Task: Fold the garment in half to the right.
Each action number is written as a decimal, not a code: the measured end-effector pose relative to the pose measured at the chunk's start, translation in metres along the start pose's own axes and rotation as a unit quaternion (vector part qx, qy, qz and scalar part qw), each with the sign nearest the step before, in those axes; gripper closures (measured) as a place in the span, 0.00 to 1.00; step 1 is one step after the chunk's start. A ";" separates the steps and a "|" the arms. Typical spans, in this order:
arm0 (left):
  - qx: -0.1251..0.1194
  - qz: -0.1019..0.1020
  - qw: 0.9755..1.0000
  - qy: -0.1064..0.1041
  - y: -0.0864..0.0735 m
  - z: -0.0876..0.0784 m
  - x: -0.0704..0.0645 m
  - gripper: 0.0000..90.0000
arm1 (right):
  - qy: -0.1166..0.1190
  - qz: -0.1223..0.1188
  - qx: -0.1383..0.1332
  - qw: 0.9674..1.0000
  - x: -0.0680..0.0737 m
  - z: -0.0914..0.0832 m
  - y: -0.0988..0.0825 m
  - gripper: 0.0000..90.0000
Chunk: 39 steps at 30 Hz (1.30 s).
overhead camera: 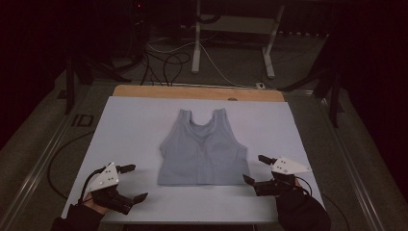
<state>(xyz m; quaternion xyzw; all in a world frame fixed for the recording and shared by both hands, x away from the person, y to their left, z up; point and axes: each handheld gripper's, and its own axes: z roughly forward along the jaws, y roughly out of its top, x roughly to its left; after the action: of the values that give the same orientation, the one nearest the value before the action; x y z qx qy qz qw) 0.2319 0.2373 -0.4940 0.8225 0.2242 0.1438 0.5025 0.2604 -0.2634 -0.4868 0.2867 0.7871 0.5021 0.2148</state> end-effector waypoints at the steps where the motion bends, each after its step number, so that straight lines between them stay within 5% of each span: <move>1: 0.001 0.004 1.000 -0.002 0.003 0.000 0.000 0.00 | -0.002 -0.003 0.002 1.000 0.000 -0.001 0.005 0.11; 19: 0.025 0.012 1.000 0.006 0.034 0.004 0.003 0.00 | 0.007 -0.056 -0.024 0.998 -0.016 0.029 0.088 0.11; 39: 0.058 0.008 0.998 0.037 0.050 0.021 0.001 0.00 | 0.045 -0.071 -0.017 0.996 -0.021 0.093 0.132 0.11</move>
<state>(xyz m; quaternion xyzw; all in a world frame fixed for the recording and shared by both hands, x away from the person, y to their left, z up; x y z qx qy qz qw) 0.2534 0.2017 -0.4586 0.8460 0.2443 0.1651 0.4443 0.3650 -0.1720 -0.4030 0.2033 0.8059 0.5109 0.2194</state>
